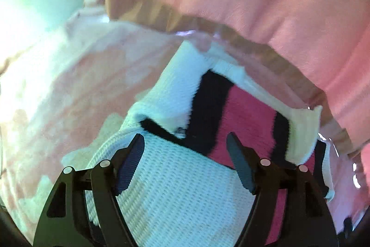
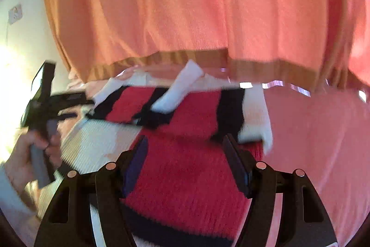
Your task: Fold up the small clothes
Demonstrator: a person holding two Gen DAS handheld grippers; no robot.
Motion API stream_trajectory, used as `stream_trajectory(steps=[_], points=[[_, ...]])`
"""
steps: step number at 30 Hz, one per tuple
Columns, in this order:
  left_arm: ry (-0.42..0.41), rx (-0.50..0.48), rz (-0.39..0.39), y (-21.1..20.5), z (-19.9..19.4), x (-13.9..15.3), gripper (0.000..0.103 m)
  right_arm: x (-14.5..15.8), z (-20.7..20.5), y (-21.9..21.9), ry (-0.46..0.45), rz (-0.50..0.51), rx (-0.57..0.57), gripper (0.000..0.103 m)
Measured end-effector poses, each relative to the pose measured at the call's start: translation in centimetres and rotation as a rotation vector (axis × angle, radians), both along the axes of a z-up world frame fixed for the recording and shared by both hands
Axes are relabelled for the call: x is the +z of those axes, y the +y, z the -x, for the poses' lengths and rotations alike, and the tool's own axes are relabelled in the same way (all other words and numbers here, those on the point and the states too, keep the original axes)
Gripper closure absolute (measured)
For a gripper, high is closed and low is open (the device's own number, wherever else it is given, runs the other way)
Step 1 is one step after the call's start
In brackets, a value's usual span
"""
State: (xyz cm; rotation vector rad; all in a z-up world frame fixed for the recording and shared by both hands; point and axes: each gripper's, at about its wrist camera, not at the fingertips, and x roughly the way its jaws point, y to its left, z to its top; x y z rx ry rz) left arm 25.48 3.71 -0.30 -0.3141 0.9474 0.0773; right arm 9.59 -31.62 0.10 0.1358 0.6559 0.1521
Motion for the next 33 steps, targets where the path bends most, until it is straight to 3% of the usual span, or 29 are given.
stream_trajectory(steps=[2,7,11,13,14,18,20,22,23,24,26,28,30,31,33], points=[[0.030,0.014,0.027,0.9,-0.5,-1.0,0.033,-0.2,-3.2,0.7,0.028,-0.005,-0.001,0.037],[0.088,0.006,0.113,1.7,-1.9,-3.0,0.062,-2.4,-11.6,2.2,0.117,-0.122,-0.054,0.037],[0.094,0.028,0.141,2.4,-2.5,-3.5,0.079,-4.7,-16.0,3.2,0.176,-0.185,-0.092,0.040],[0.088,0.031,0.131,2.6,-3.1,-3.6,0.087,-5.7,-17.3,3.3,0.201,-0.230,-0.088,0.095],[0.085,0.027,0.128,2.5,-3.2,-3.6,0.088,-5.9,-17.5,3.1,0.207,-0.260,-0.088,0.096],[0.072,0.025,0.104,2.1,-3.3,-3.5,0.090,-2.2,-12.6,0.8,-0.001,-0.304,-0.146,0.097],[0.075,0.006,0.116,1.7,-3.3,-3.7,0.089,-2.0,-9.8,-0.6,-0.046,-0.299,-0.196,0.096],[0.086,-0.009,0.100,1.2,-3.4,-4.1,0.089,-4.5,-9.8,-1.0,0.056,-0.190,-0.208,0.089],[0.081,-0.009,0.078,0.9,-3.4,-4.2,0.089,-6.2,-10.3,-1.4,0.148,-0.176,-0.202,0.089],[0.074,-0.012,0.053,0.6,-3.4,-4.2,0.088,-6.9,-10.2,-1.8,0.178,-0.200,-0.199,0.088],[0.077,-0.009,0.043,0.3,-3.4,-4.0,0.087,-6.7,-9.5,-3.0,0.153,-0.245,-0.213,0.081],[0.078,-0.002,0.060,0.3,-3.6,-3.7,0.086,-6.0,-9.4,-3.6,0.127,-0.250,-0.232,0.060],[0.076,0.000,0.075,0.6,-3.5,-3.5,0.086,-5.7,-10.3,-4.3,0.132,-0.254,-0.246,0.058],[0.076,-0.002,0.078,0.7,-3.6,-3.4,0.088,-5.9,-10.6,-4.5,0.136,-0.253,-0.251,0.066],[0.068,0.002,0.072,0.8,-3.6,-3.2,0.089,-6.2,-11.4,-5.0,0.149,-0.258,-0.251,0.097]])
